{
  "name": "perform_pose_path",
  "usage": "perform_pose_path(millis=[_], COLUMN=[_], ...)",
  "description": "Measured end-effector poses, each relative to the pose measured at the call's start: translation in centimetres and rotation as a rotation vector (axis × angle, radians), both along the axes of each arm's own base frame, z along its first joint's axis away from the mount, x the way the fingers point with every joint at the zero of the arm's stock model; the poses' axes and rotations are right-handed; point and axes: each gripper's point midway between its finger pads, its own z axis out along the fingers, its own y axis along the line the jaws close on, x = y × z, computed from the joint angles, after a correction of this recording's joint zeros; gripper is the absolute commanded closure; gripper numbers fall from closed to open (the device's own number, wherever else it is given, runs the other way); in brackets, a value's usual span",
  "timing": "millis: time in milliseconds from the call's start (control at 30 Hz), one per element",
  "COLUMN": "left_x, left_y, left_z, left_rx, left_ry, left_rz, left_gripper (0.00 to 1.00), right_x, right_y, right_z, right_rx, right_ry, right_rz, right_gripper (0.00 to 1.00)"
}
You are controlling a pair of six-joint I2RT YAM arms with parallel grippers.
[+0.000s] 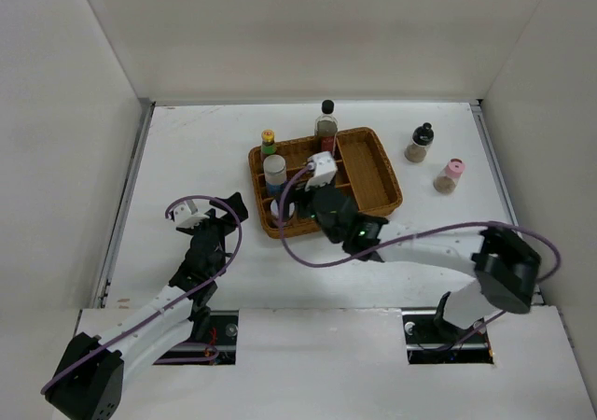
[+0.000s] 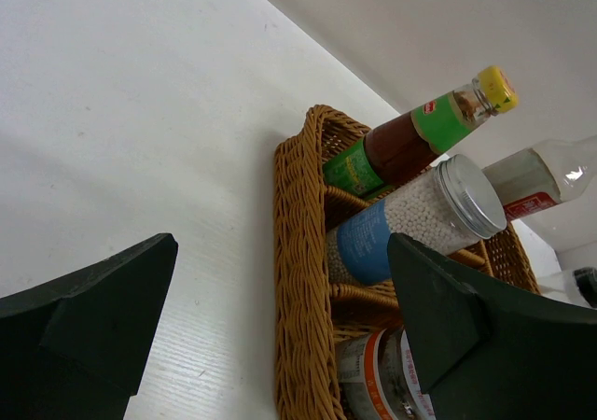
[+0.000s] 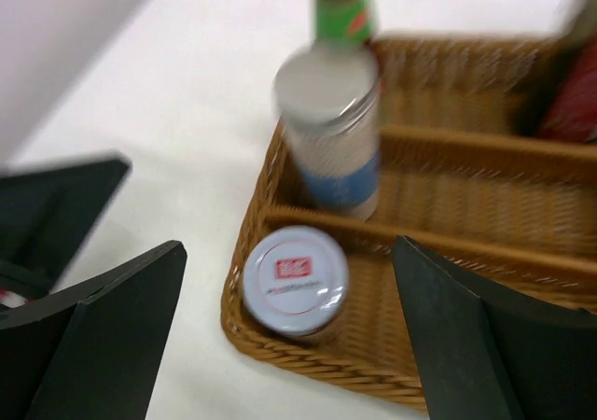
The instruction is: Organize the condiment bottles
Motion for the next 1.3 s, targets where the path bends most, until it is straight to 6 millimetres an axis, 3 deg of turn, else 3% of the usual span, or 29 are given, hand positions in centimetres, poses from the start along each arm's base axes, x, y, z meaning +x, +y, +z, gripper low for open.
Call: perform_pose_path(millis=[133,233,300,400,500,633,800,1033,1167,1267,1300], left_x=[0.0,0.0,0.0,0.0,0.0,0.1,0.1,0.1,0.2,0.2,0.2], left_y=[0.0,0.0,0.0,-0.1,0.0,0.0,0.0,0.0,-0.1,-0.1,-0.1], left_z=[0.0,0.0,0.0,0.0,-0.1,-0.3,-0.4,-0.9,-1.2,-1.2,-1.2], left_rx=[-0.001,-0.002,-0.002,-0.002,-0.002,0.0,-0.001,0.007,0.011,0.011,0.011], left_ry=[0.0,0.0,0.001,0.001,0.002,0.009,0.012,0.03,0.04,0.041,0.041], left_rz=[0.0,-0.001,-0.001,-0.003,-0.002,0.0,0.0,-0.001,-0.002,-0.003,-0.003], left_gripper=[0.0,0.0,0.0,0.0,0.0,0.0,0.0,0.0,0.0,0.0,0.0], right_x=[3.3,7.8,10.4,13.1,15.0,17.9,21.4,23.9,24.1,24.1,24.1], right_y=[-7.4,-15.9,-21.7,-29.7,-34.1,-36.6,-37.8,-39.3,-39.8,-39.8,-39.7], right_z=[5.8,7.1,6.4,3.5,0.8,-1.7,-3.7,-6.3,-7.9,-8.6,-8.7], right_rx=[0.123,0.145,0.117,0.031,-0.042,-0.094,-0.099,-0.117,-0.141,-0.154,-0.154], right_ry=[-0.073,-0.099,-0.091,-0.022,0.064,0.158,0.224,0.289,0.322,0.34,0.341], right_rz=[-0.147,-0.375,-0.533,-0.74,-0.849,-0.887,-0.87,-0.865,-0.861,-0.855,-0.854], right_gripper=[0.02,0.01,0.0,0.0,0.0,0.0,0.0,0.02,0.21,0.42,0.43])
